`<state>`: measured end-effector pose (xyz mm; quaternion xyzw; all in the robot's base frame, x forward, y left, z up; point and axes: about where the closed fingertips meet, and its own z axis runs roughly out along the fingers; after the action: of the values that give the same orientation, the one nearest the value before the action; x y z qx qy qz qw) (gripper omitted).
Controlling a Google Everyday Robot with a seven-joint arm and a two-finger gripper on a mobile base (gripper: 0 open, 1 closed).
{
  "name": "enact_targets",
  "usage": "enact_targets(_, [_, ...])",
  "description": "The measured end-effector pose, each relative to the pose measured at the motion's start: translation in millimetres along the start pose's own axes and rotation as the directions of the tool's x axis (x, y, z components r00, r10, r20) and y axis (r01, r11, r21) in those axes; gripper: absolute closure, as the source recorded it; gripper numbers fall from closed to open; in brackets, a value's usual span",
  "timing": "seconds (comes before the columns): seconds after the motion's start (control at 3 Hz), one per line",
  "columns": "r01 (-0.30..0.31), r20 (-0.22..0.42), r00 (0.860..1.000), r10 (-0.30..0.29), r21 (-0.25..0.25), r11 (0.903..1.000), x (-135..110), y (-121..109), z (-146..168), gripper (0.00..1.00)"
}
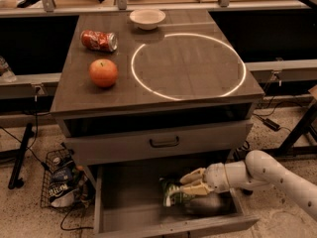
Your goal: Place green jalapeno chip bag into middle drawer
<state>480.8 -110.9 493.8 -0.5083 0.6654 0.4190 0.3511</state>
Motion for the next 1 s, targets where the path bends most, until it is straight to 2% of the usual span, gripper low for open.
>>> enact_targets(0.33, [-0.007, 0.030, 1.000, 0.007, 0.013, 0.9999, -0.4, 4.4, -12.2, 0.00])
enact_targets(0.67, [-0.012, 0.038, 0.999, 0.011, 0.034, 0.9994, -3.1, 5.9, -28.1, 0.00])
enact_targets(1.0, [-0.032, 0.016, 0.999, 0.030, 0.129, 0.9912, -1.4, 6.7, -83.9, 0.00])
